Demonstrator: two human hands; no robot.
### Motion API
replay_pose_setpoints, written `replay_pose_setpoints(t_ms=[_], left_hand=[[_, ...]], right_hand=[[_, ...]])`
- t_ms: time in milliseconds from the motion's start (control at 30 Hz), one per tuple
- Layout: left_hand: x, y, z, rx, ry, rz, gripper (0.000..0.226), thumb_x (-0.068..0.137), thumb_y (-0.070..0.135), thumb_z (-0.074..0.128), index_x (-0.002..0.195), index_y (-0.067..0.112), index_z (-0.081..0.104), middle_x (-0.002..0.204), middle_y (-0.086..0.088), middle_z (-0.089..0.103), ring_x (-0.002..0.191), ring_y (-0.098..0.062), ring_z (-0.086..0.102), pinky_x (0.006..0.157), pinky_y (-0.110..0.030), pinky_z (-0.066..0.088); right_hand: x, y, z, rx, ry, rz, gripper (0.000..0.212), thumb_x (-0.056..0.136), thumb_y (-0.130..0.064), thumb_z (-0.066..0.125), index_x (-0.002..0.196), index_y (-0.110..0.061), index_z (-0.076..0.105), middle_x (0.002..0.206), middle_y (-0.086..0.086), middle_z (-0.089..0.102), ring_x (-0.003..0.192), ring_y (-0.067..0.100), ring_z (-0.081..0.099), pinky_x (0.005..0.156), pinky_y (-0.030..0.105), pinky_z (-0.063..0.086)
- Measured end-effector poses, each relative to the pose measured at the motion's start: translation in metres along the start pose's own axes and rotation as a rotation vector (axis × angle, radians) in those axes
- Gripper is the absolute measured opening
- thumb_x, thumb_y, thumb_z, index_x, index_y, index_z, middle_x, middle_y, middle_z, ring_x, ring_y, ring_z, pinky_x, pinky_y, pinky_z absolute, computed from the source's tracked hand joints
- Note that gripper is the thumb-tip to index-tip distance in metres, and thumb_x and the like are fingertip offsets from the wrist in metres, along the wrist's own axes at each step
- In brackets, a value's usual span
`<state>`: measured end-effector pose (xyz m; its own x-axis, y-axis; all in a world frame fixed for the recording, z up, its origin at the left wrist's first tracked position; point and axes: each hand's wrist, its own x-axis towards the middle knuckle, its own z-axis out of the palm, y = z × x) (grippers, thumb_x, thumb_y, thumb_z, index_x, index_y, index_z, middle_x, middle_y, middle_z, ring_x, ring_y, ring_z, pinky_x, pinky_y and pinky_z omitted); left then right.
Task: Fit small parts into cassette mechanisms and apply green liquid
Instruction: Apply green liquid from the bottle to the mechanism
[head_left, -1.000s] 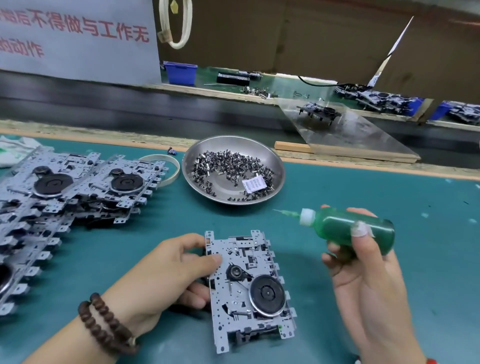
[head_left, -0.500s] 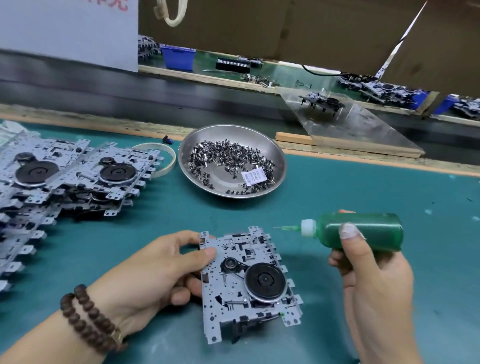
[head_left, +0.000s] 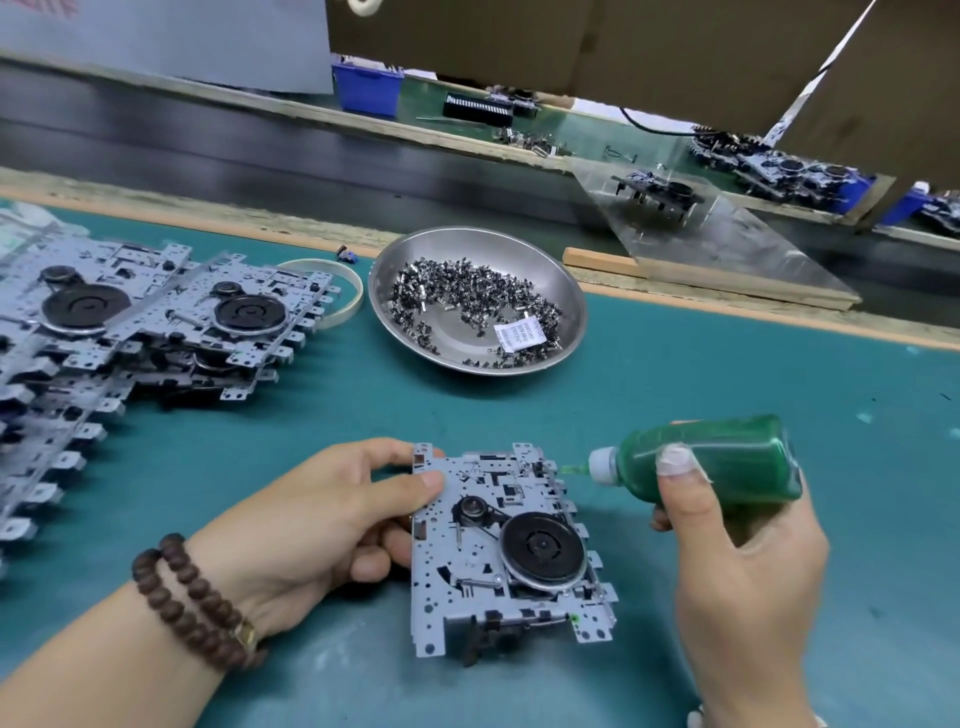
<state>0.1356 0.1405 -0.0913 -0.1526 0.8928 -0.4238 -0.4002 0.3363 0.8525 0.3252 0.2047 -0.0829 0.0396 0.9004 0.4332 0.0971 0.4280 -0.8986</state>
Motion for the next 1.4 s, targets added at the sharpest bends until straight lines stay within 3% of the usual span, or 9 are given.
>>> replay_pose_setpoints(t_ms=[567,767,1400], left_hand=[[0.0006,0.0010,0.0004,-0.009,-0.007,-0.001,0.023,0.085,0.008,0.055,0.105,-0.002,0.055,0.060,-0.011,0.061,0.031,-0.007,0.044,0.027,-0.010,0.023],[-0.0003,0.0014,0.0008,-0.010,-0.014,-0.005,0.023,0.085,0.009,0.055,0.105,-0.002,0.056,0.061,-0.011,0.062,0.031,-0.007,0.045,0.027,-0.009,0.023],[-0.0010,0.0022,0.0004,-0.024,-0.023,-0.006,0.022,0.082,0.011,0.056,0.102,0.000,0.056,0.055,-0.007,0.061,0.031,-0.007,0.044,0.027,-0.010,0.024]], right_hand=[[-0.0007,-0.0026,0.0034,-0.044,-0.049,-0.142,0.013,0.078,-0.041,0.058,0.083,-0.030,0.055,0.070,-0.027,0.067,0.062,-0.004,0.062,0.060,0.008,0.047],[-0.0008,-0.0024,0.0035,-0.041,-0.055,-0.133,0.018,0.077,-0.042,0.059,0.084,-0.026,0.056,0.071,-0.025,0.069,0.063,-0.003,0.062,0.062,0.009,0.047],[-0.0016,-0.0034,0.0031,-0.042,-0.068,-0.176,0.006,0.078,-0.038,0.058,0.080,-0.032,0.055,0.069,-0.031,0.065,0.062,-0.007,0.061,0.062,0.005,0.045]])
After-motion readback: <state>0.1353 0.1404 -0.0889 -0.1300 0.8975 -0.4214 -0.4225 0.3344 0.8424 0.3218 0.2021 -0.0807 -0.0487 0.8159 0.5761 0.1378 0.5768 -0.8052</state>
